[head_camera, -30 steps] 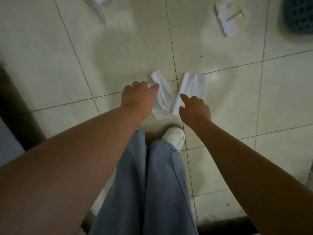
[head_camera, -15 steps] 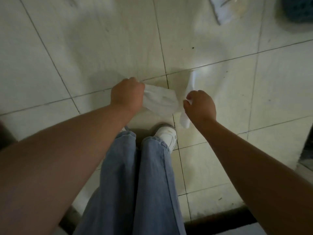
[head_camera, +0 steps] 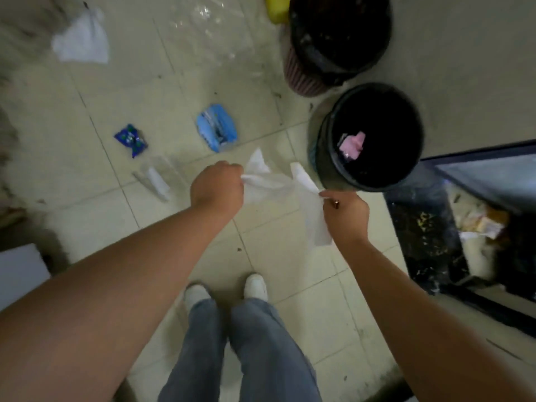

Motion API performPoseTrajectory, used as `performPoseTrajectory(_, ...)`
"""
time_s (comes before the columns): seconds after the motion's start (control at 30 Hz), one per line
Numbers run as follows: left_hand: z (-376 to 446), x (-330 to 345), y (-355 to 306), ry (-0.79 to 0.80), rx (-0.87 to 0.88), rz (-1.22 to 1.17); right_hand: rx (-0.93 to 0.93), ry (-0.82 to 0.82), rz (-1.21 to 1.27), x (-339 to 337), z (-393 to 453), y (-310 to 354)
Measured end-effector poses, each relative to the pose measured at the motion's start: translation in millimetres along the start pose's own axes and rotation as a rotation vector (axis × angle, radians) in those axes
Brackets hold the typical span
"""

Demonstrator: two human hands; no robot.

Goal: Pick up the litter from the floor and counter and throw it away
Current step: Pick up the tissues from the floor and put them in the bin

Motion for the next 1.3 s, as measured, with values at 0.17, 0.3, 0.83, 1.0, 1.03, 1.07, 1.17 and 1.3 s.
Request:
performPoseTrajectory(0.17, 34, -86, -92, -0.104, 0.022, -0.074, 0.138, -0.112, 0.077, -108, 41, -19)
performPoseTrajectory(0.3, 74, -90, -165, -0.066, 0.03, -0.169, 0.286, -0.172, 0.195, -159, 94, -53)
performPoseTrajectory(0.83, 199, 79, -255, 0.3, -0.139, -0.085, 0.433, 0.404, 0.07, -85, 241, -172)
performPoseTrajectory(1.0, 181, 71, -207, 0.308, -0.142, 0.055, 0.305, 0.516, -0.108, -59, 233, -148)
performPoseTrajectory(1.03, 174, 68, -193, 0.322, -0.149, 0.082, 0.28, 0.517, -0.129, -55, 233, -140)
performPoseTrajectory(1.07, 168, 64, -178, 0.332, -0.16, 0.107, 0.264, 0.52, -0.146, -51, 232, -131)
performPoseTrajectory(1.17, 148, 51, -128, 0.339, -0.214, 0.153, 0.202, 0.525, -0.157, -32, 226, -99)
performPoseTrajectory(1.3, 125, 34, -54, 0.278, -0.337, 0.101, 0.04, 0.512, -0.198, 0, 210, -44)
Point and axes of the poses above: each hand's wrist, its own z-axis towards the middle knuckle, its own x-axis out of the palm, y = z × x, the point moved 8 cm from there along z, towards the middle knuckle
